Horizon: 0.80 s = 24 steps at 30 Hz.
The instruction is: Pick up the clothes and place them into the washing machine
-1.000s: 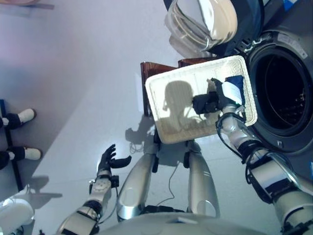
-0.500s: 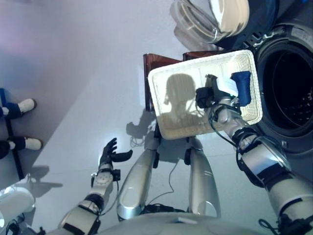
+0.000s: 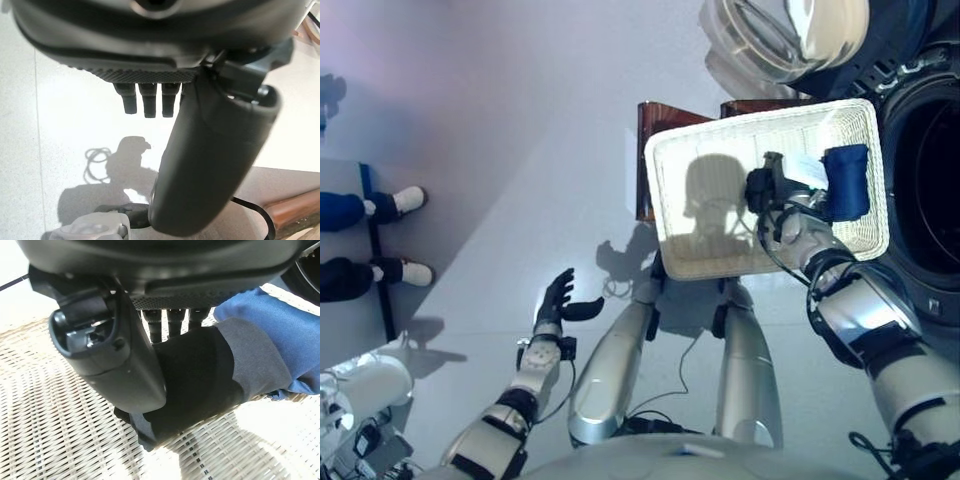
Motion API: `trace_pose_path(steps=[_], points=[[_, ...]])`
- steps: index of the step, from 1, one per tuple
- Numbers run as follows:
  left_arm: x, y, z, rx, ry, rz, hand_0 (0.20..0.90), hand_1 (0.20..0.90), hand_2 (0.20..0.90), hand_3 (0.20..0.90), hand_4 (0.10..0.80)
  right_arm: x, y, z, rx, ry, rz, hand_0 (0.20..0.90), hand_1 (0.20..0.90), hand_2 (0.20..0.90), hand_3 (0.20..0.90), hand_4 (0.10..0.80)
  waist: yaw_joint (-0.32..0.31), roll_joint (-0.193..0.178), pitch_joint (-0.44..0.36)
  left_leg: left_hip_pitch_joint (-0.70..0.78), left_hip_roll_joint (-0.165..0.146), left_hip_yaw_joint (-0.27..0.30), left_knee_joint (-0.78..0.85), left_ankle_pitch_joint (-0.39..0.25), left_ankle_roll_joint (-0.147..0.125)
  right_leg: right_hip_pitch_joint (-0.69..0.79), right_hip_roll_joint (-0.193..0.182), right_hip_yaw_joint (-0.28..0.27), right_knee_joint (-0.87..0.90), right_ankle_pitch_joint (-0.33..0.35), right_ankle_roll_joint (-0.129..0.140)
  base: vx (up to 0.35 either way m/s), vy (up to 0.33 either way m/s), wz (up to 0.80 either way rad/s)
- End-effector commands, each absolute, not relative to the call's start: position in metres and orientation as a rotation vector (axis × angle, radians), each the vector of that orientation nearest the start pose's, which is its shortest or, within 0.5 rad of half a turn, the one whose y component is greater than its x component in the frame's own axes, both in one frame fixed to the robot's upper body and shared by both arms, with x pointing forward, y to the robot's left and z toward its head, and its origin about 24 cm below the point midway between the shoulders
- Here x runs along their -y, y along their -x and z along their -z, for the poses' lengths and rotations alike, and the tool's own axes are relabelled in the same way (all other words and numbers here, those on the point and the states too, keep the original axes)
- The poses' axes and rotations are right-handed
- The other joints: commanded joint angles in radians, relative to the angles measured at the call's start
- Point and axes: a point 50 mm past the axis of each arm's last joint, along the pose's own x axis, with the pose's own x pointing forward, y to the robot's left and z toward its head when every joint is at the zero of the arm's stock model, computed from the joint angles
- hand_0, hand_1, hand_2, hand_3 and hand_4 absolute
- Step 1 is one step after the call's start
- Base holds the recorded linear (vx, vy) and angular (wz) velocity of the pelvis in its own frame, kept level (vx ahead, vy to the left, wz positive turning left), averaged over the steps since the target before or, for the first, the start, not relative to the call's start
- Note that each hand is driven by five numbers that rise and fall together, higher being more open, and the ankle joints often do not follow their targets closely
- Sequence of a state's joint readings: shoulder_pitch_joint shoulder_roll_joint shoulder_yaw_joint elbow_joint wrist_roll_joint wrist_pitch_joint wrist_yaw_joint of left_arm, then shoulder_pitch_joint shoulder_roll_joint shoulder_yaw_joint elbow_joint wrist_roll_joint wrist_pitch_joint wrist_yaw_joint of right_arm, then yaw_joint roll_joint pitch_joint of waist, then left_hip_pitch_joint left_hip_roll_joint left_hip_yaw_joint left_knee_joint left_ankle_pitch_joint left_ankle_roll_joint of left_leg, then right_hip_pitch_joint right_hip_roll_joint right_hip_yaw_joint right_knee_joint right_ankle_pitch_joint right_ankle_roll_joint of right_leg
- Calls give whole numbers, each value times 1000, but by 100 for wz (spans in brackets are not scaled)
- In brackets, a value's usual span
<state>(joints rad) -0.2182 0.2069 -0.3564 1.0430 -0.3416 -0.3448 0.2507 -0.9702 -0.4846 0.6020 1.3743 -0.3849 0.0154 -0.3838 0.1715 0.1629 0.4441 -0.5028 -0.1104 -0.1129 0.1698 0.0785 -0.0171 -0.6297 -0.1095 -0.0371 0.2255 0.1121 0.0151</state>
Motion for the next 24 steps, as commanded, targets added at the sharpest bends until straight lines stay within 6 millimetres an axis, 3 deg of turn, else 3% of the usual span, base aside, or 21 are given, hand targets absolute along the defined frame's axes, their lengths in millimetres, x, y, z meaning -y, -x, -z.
trace_pose_path(steps=[1,2,3,4,5,18,23,24], points=[[-198,-219,99,-535,-173,-205,900,900,900,900,800,281,-368,-73,-382,1443,244,900,900,900,900,800,18,52,-8,-62,-40,40,-64,50,13,28,35,16,6,-42,6,-4,5,-4],[-197,-219,99,-538,-169,-203,900,900,900,900,800,280,-369,-73,-377,1447,242,900,900,900,900,800,17,51,-6,-61,-40,42,-65,51,13,28,36,17,4,-40,7,-1,-3,-5],[-196,-219,100,-543,-165,-203,900,900,900,900,800,279,-370,-74,-372,1449,240,516,516,516,516,544,15,51,-5,-60,-40,42,-65,52,14,29,37,19,2,-39,7,1,-12,-5],[-197,-218,101,-549,-164,-203,900,900,900,900,800,277,-372,-77,-362,1450,241,349,349,349,349,433,13,50,-5,-59,-39,42,-66,52,14,32,37,19,-2,-37,8,4,-12,-5],[-197,-217,102,-555,-165,-205,900,900,900,900,800,275,-373,-78,-352,1452,242,300,300,300,300,400,11,50,-3,-57,-38,43,-67,52,14,33,38,21,-3,-36,8,3,-8,-5],[-208,-213,103,-567,-162,-279,900,900,900,900,800,247,-395,-116,-128,1421,295,300,300,300,300,400,-17,29,6,-47,-30,52,-74,53,12,42,49,32,-10,-35,9,0,-2,-1],[-212,-209,104,-564,-154,-305,900,900,900,900,800,234,-406,-152,49,1332,357,300,300,300,300,400,-33,15,12,-47,-26,54,-77,56,12,44,53,36,-15,-33,11,-3,-5,-3],[-212,-209,104,-564,-154,-305,900,900,900,900,800,234,-406,-152,48,1332,357,300,300,300,300,400,-33,15,12,-47,-26,54,-77,56,12,44,53,36,-15,-33,11,0,0,0]])
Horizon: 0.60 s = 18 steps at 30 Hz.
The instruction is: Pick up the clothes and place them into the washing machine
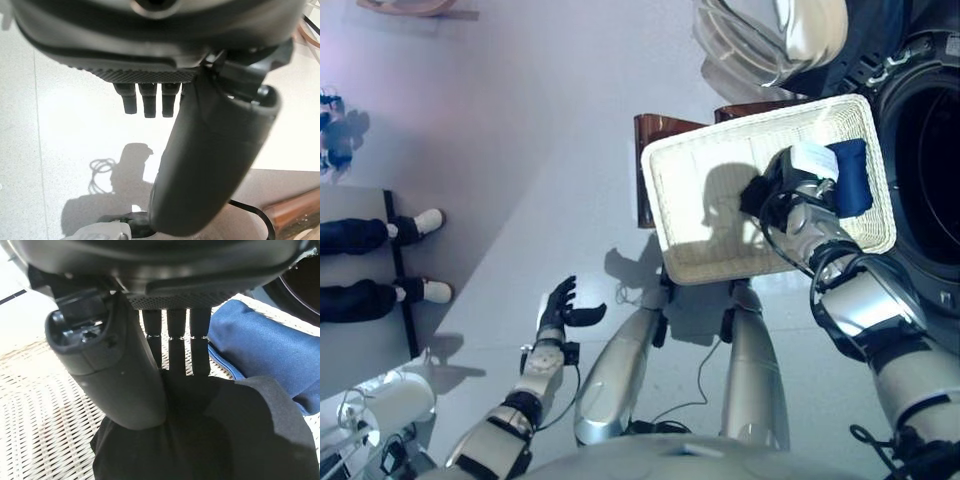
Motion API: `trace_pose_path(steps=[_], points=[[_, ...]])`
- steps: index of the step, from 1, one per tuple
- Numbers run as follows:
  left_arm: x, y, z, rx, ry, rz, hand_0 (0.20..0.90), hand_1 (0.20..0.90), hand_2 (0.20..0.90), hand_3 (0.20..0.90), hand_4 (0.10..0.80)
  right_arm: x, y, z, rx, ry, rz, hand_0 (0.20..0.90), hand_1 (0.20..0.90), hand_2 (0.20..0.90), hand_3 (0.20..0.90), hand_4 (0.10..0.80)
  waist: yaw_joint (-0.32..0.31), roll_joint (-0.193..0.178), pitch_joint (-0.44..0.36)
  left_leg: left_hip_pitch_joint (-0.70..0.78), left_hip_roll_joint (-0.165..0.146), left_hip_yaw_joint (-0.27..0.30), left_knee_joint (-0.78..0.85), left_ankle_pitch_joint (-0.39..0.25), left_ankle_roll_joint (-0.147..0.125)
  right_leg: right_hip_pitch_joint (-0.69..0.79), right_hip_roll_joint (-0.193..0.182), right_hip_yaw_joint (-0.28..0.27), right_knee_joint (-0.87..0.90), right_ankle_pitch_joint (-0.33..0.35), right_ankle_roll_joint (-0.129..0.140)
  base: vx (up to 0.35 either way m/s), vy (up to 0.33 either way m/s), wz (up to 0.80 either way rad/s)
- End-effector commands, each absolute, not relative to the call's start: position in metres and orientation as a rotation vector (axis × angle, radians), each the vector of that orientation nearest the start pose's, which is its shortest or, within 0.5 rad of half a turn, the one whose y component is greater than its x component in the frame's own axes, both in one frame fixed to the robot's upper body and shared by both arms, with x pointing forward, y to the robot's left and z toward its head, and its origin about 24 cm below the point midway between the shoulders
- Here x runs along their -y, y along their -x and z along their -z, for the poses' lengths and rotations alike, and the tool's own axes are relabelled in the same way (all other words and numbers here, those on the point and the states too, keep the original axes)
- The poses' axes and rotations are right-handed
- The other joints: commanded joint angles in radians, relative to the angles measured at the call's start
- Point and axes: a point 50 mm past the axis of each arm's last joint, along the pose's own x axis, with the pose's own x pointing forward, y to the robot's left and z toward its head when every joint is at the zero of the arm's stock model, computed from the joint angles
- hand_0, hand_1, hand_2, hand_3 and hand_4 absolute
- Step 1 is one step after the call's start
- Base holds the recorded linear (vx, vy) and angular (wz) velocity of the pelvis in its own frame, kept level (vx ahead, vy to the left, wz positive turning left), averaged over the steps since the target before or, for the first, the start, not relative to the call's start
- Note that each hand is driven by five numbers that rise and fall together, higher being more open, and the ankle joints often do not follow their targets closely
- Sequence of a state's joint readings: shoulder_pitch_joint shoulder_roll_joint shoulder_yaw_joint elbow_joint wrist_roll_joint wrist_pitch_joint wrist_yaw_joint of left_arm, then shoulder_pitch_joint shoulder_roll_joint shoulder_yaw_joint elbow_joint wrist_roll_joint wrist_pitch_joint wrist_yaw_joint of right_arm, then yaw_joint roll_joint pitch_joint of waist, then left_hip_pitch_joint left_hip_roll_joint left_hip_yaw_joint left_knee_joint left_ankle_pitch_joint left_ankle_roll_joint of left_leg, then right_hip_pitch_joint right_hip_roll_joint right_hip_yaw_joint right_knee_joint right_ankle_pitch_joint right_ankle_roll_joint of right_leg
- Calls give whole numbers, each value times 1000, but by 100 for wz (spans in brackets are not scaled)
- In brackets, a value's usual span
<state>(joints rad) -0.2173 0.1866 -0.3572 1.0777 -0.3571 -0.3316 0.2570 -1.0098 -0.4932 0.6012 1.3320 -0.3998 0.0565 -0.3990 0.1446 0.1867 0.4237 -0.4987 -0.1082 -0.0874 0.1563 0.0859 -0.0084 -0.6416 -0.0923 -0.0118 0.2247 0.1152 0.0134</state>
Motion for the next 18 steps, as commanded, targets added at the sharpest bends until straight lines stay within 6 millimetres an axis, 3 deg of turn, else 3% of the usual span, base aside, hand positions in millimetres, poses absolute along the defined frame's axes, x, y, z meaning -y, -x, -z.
trace_pose_path(steps=[1,5,10,18], points=[[-212,-208,104,-561,-151,-312,900,900,900,900,800,231,-407,-159,90,1291,368,300,300,300,300,400,-9,-11,33,-51,-27,30,-63,48,3,57,38,11,-16,-35,14,-6,1,-4],[-214,-203,105,-552,-142,-337,900,900,900,900,800,219,-406,-190,283,1063,435,300,300,300,300,400,-23,-22,33,-47,-23,34,-65,45,5,58,40,15,-14,-37,16,-4,-1,-7],[-214,-199,107,-557,-154,-332,900,900,900,900,800,231,-401,-193,298,894,515,300,300,300,300,400,-28,-22,24,-41,-22,36,-64,41,7,67,39,15,-17,-40,17,2,2,-2],[-216,-195,108,-559,-161,-315,900,900,900,900,800,258,-389,-176,258,352,612,300,300,300,300,400,-37,-21,14,-35,-23,41,-57,33,9,74,39,17,-11,-48,15,2,-1,-1]])
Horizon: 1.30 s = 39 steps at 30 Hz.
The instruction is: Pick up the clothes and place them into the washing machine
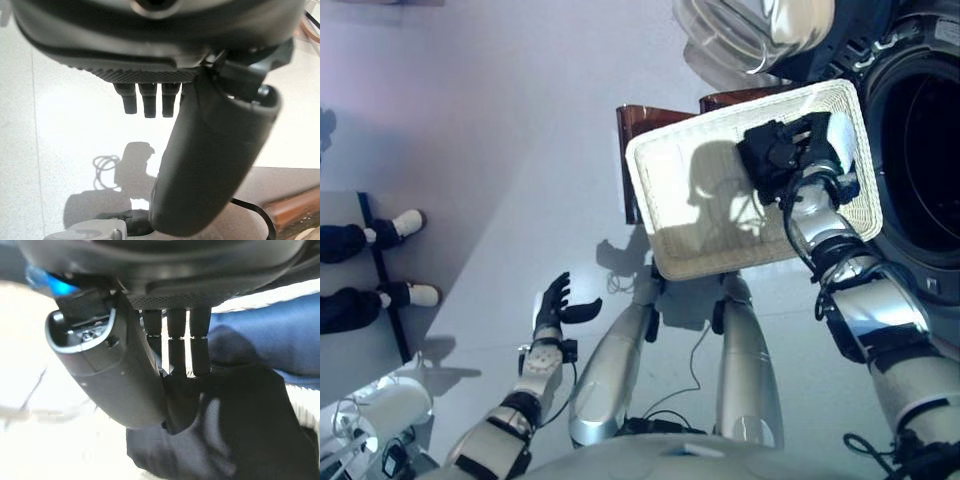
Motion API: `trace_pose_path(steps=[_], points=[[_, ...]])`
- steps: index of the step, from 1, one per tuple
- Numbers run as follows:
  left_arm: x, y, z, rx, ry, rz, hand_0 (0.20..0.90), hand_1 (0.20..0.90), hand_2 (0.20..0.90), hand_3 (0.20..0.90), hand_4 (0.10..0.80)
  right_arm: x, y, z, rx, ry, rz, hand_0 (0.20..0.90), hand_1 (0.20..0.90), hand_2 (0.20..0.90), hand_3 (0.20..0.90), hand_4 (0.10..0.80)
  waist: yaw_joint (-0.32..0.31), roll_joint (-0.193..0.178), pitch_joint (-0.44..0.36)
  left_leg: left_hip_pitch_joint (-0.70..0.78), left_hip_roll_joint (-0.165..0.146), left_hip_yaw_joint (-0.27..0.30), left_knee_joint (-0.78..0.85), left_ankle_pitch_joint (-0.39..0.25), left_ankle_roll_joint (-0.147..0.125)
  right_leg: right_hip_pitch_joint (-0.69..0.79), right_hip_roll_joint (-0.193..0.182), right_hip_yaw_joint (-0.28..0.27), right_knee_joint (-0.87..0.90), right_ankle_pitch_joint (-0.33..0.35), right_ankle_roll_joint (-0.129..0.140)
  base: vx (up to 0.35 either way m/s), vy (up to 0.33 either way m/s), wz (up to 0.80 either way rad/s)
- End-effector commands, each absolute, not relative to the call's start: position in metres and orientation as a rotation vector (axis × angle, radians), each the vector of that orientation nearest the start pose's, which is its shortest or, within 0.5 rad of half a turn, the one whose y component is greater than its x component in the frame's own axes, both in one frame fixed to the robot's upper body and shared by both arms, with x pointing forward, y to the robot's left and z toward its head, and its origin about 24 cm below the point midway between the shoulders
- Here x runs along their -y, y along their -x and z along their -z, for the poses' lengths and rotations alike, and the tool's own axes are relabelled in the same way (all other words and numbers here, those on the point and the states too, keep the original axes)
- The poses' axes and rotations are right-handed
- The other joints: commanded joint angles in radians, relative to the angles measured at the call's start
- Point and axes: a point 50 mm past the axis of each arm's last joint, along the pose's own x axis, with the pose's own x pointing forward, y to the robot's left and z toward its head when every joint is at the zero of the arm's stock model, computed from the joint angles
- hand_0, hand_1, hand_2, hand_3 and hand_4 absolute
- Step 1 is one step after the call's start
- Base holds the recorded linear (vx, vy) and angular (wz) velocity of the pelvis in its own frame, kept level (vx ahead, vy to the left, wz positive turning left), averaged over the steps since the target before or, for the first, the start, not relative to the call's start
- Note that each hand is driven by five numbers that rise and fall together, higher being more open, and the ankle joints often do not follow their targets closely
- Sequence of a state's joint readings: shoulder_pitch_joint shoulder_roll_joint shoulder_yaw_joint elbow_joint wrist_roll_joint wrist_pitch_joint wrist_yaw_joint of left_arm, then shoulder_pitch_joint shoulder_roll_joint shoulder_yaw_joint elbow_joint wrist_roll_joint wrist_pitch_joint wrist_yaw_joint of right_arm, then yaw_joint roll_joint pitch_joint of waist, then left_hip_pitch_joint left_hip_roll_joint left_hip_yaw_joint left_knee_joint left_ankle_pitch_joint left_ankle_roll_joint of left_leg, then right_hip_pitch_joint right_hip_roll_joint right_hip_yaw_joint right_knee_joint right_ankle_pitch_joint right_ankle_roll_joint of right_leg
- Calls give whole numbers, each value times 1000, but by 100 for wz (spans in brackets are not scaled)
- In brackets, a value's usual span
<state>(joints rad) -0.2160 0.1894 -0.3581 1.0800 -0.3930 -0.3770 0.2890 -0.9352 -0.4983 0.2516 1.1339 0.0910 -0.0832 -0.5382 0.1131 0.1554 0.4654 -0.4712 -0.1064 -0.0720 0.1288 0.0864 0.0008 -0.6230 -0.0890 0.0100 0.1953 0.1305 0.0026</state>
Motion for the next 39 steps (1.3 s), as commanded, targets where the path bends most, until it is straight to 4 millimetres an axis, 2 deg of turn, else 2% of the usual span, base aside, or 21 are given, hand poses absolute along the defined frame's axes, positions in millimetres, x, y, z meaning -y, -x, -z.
trace_pose_path(steps=[1,2,3,4,5,7,8,10,16,17,18,21,22,23,25,26,34,39], points=[[-216,-194,109,-559,-158,-314,900,900,900,900,800,260,-387,-172,261,243,622,300,300,300,300,400,-6,12,-28,-61,-25,27,-30,31,1,57,36,-4,18,-63,26,22,-1,-5],[-216,-194,109,-559,-153,-310,900,900,900,900,800,268,-381,-158,242,24,638,300,300,300,300,400,-11,14,-28,-59,-24,29,-30,28,1,59,37,-3,18,-66,27,19,-1,-6],[-216,-194,109,-559,-154,-309,900,900,900,900,800,268,-381,-157,241,23,638,300,300,300,300,400,-10,14,-29,-58,-24,29,-30,28,1,59,37,-2,18,-66,27,27,1,-7],[-216,-193,109,-561,-149,-305,900,900,900,900,800,273,-376,-143,220,-125,647,300,300,300,300,400,-14,15,-29,-54,-22,31,-30,26,2,63,37,-1,18,-69,26,20,4,-7],[-215,-193,109,-562,-149,-300,900,900,900,900,800,273,-374,-137,216,-233,641,300,300,300,300,400,-16,17,-29,-52,-22,33,-31,24,2,63,38,1,19,-70,25,26,1,-7],[-216,-191,110,-566,-146,-299,900,900,900,900,800,274,-372,-130,208,-273,647,300,300,300,300,400,-16,16,-31,-51,-23,35,-31,23,3,63,40,4,19,-71,25,15,1,-7],[-215,-191,110,-569,-144,-291,900,900,900,900,800,278,-368,-123,203,-370,657,300,300,300,300,400,-19,18,-32,-49,-23,37,-33,20,3,66,40,6,16,-72,25,10,4,-6],[-214,-190,111,-572,-140,-289,900,900,900,900,800,279,-367,-118,195,-382,659,300,300,300,300,400,-19,19,-34,-48,-23,39,-32,19,4,65,41,9,16,-72,24,15,12,-5],[-212,-186,113,-583,-127,-276,900,900,900,900,800,279,-368,-114,138,-247,627,300,300,300,300,400,-20,21,-40,-47,-22,44,-32,20,4,68,43,13,11,-68,24,5,3,-3],[-211,-186,114,-587,-128,-267,900,900,900,900,800,275,-373,-116,109,-147,584,342,342,342,342,428,-15,18,-41,-45,-20,44,-34,22,3,70,44,13,8,-64,24,0,0,0],[-211,-186,114,-586,-127,-268,900,900,900,900,800,275,-373,-116,109,-147,584,900,900,900,900,800,-15,18,-41,-45,-20,44,-34,22,3,70,44,12,8,-64,24,0,0,0],[-212,-186,113,-586,-130,-273,900,900,900,900,800,264,-384,-136,120,188,496,900,900,900,900,800,-9,10,-42,-46,-17,39,-31,28,1,73,44,8,5,-59,24,-8,-12,-2],[-212,-186,113,-586,-130,-273,900,900,900,900,800,264,-384,-136,120,188,496,900,900,900,900,800,-9,11,-42,-45,-17,39,-31,28,0,73,44,7,5,-59,24,0,0,0],[-215,-184,114,-589,-140,-280,900,900,900,900,800,257,-388,-146,146,413,451,900,900,900,900,800,-6,5,-42,-49,-16,38,-29,32,-1,73,45,4,5,-55,25,0,0,0],[-215,-184,114,-588,-140,-283,900,900,900,900,800,256,-389,-146,133,466,439,900,900,900,900,800,-5,2,-41,-50,-16,36,-27,33,-2,73,44,2,5,-55,25,-2,-10,3],[-217,-184,114,-589,-151,-291,900,900,900,900,800,258,-391,-148,117,590,443,900,900,900,900,800,0,-2,-41,-51,-15,31,-28,35,-4,75,44,-3,5,-53,24,-4,-26,8],[-224,-189,109,-574,-194,-292,900,900,900,900,800,258,-399,-155,41,816,430,900,900,900,900,800,26,-15,-35,-54,-19,20,-25,42,-9,81,38,-25,1,-46,24,0,-20,11],[-225,-193,106,-556,-206,-286,900,900,900,900,800,252,-401,-149,8,948,393,900,900,900,900,800,38,-16,-34,-56,-22,16,-21,42,-10,79,35,-29,4,-46,24,4,4,7]])
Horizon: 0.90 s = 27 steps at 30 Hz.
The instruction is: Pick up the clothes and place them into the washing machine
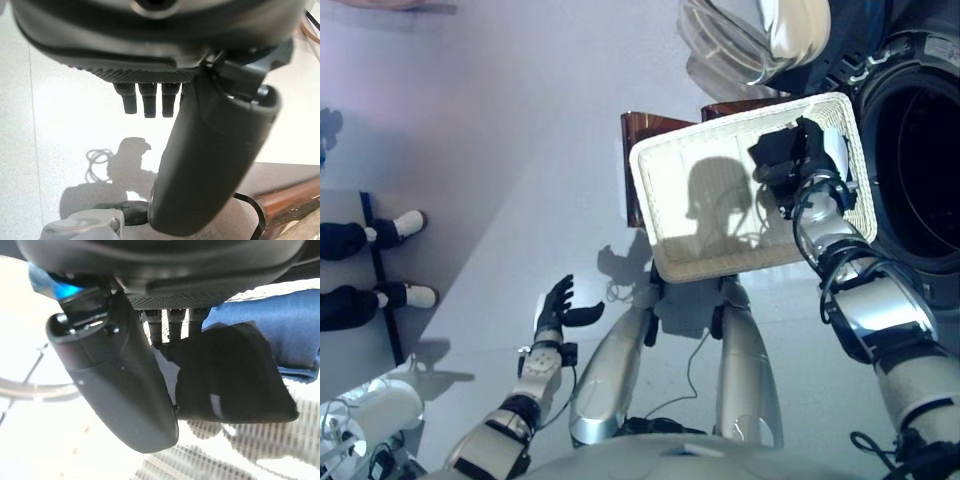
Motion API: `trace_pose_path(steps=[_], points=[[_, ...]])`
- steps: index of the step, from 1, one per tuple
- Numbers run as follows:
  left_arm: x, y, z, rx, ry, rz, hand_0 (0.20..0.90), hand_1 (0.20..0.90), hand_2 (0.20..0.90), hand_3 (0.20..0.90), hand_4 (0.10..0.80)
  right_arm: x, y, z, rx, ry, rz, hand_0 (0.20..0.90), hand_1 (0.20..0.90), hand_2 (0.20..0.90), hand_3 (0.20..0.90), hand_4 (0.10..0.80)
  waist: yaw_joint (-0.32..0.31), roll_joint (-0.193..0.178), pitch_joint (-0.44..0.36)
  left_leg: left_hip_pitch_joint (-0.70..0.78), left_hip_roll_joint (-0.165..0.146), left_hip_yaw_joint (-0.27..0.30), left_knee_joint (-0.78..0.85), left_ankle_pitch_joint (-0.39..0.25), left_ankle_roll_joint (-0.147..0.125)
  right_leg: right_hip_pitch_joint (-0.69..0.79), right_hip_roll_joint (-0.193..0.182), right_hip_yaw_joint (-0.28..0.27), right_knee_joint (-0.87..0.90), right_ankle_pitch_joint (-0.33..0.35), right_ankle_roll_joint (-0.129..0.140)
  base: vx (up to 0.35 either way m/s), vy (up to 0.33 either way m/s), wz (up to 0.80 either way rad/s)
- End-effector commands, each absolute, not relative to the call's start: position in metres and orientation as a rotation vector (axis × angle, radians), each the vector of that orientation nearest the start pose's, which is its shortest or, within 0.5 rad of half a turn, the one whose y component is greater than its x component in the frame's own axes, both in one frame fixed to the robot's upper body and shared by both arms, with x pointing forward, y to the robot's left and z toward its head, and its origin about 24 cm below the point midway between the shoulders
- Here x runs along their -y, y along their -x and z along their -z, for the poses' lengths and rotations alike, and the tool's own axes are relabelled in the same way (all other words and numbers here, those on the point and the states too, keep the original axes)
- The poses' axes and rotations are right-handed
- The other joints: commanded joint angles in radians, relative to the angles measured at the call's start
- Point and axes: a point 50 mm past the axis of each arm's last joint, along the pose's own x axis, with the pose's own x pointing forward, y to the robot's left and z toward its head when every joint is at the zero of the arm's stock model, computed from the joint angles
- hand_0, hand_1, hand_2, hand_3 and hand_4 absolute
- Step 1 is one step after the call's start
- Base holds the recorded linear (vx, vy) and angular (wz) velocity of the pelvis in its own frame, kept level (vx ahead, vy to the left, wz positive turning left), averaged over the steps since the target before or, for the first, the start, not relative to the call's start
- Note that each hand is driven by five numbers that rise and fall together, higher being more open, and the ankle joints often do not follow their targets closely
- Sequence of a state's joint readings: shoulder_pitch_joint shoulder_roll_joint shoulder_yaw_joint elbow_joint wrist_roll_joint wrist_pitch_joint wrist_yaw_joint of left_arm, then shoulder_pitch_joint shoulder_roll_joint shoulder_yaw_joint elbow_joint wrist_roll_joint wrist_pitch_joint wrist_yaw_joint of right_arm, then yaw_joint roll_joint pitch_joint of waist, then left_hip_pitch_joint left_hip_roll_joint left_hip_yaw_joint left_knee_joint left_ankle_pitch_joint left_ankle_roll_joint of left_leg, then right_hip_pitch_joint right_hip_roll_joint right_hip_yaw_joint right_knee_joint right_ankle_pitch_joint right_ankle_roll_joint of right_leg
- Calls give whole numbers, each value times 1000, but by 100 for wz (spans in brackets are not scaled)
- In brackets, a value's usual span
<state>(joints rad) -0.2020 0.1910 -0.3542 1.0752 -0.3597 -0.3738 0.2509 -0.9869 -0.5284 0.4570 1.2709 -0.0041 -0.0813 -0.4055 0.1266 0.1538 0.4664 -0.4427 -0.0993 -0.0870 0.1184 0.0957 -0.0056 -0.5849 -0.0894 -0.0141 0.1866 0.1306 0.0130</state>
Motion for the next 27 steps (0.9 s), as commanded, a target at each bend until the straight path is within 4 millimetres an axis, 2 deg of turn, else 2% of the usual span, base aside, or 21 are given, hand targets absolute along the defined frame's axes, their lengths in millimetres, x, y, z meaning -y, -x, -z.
trace_pose_path(steps=[1,3,4,6,7,11,16,17,18,20,21,24,27], points=[[-226,-195,104,-550,-220,-282,900,900,900,900,800,251,-401,-142,-25,1060,372,900,900,900,900,800,29,-13,-33,-88,-31,30,-9,34,-4,39,34,-7,15,-46,13,6,8,3],[-224,-198,103,-546,-233,-274,900,900,900,900,800,259,-396,-131,-102,1206,365,900,900,900,900,800,37,-7,-35,-90,-33,27,-8,33,-5,39,32,-9,16,-47,12,0,0,0],[-224,-198,103,-546,-233,-274,900,900,900,900,800,259,-396,-131,-102,1206,365,900,900,900,900,800,37,-7,-35,-90,-33,27,-8,33,-5,39,32,-9,16,-47,12,12,11,5],[-220,-205,98,-518,-250,-244,900,900,900,900,800,270,-389,-119,-197,1446,342,900,900,900,900,800,56,11,-37,-91,-38,22,-9,35,-6,40,26,-15,20,-50,11,11,8,8],[-220,-205,99,-518,-250,-244,900,900,900,900,800,270,-389,-119,-197,1446,342,900,900,900,900,800,56,11,-36,-91,-38,22,-9,35,-6,40,26,-15,20,-50,11,8,5,9],[-213,-213,93,-483,-258,-220,900,900,900,900,800,289,-381,-116,-302,1642,360,900,900,900,900,800,81,37,-37,-98,-45,19,-12,40,-5,28,19,-19,26,-51,9,10,9,9],[-211,-216,89,-462,-241,-222,900,900,900,900,800,289,-386,-129,-296,1645,371,900,900,900,900,800,89,50,-37,-101,-46,18,-19,45,-4,21,18,-16,27,-51,9,13,9,5],[-213,-216,89,-468,-235,-233,900,900,900,900,800,280,-392,-136,-262,1651,361,900,900,900,900,800,86,51,-33,-102,-46,19,-21,46,-4,17,19,-15,28,-54,9,0,0,0],[-213,-216,89,-468,-235,-233,900,900,900,900,800,280,-392,-136,-262,1651,361,900,900,900,900,800,86,51,-33,-102,-46,19,-21,46,-4,17,19,-15,28,-54,9,0,0,0],[-214,-216,90,-477,-223,-249,900,900,900,900,800,268,-398,-142,-225,1649,347,900,900,900,900,800,82,51,-30,-105,-46,19,-24,47,-4,11,22,-11,30,-55,8,0,0,0],[-214,-217,90,-477,-211,-263,900,900,900,900,800,257,-402,-145,-189,1643,339,900,900,900,900,800,77,53,-24,-112,-45,23,-26,48,-4,2,23,-8,30,-55,8,0,0,0],[-213,-217,90,-479,-197,-270,900,900,900,900,800,253,-404,-148,-175,1636,338,900,900,900,900,800,73,56,-20,-121,-45,25,-25,50,-5,-7,23,-9,33,-57,8,0,0,0],[-213,-220,88,-464,-159,-289,900,900,900,900,800,248,-409,-162,-126,1596,368,900,900,900,900,800,63,63,-5,-157,-47,31,-2,47,-9,-43,23,-11,70,-72,7,0,0,0]])
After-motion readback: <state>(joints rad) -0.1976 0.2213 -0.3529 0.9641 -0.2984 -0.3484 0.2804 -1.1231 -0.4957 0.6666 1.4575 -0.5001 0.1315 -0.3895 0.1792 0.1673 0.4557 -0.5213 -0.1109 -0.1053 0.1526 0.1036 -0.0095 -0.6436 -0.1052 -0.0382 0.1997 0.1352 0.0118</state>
